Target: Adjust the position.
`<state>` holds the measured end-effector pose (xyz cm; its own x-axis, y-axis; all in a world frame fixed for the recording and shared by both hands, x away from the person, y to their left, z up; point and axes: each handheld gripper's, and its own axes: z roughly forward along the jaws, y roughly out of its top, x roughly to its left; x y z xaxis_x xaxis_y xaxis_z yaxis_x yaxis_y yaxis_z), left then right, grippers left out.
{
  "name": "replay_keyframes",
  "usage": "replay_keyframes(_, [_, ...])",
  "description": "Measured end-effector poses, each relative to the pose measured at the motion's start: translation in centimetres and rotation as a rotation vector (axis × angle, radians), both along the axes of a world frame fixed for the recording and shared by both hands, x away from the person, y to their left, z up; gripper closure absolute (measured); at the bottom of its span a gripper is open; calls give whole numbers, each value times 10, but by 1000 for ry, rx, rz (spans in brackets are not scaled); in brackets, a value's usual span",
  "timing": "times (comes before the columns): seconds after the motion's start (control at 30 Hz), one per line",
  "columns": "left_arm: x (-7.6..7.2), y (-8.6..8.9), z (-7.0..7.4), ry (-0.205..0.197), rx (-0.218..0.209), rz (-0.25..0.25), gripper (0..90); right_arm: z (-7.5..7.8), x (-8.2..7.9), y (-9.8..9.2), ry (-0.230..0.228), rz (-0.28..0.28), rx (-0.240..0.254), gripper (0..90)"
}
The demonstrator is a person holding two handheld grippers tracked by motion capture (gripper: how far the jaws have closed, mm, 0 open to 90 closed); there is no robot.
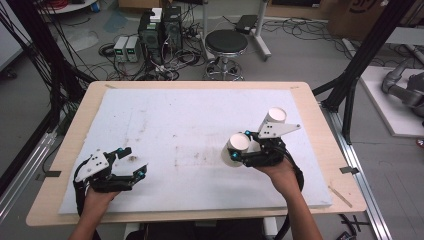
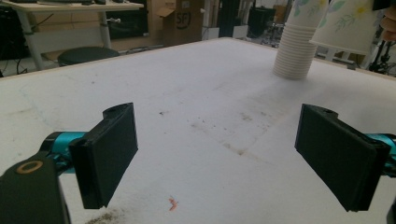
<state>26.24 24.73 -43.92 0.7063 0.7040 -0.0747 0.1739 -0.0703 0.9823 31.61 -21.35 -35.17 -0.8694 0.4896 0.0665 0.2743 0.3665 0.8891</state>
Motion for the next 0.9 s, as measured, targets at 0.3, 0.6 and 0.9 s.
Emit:
replay_keyframes(0.3, [2, -11, 2, 5, 16, -68, 131, -6, -2, 9, 8, 25, -15, 345])
replay_keyframes(0.6, [5, -37, 16, -24, 26, -180, 132, -8, -5, 19, 13, 60, -6, 344])
replay_keyframes(0.9, [17, -71, 18, -13, 34, -297, 133, -12, -5, 28, 21, 84, -13, 345])
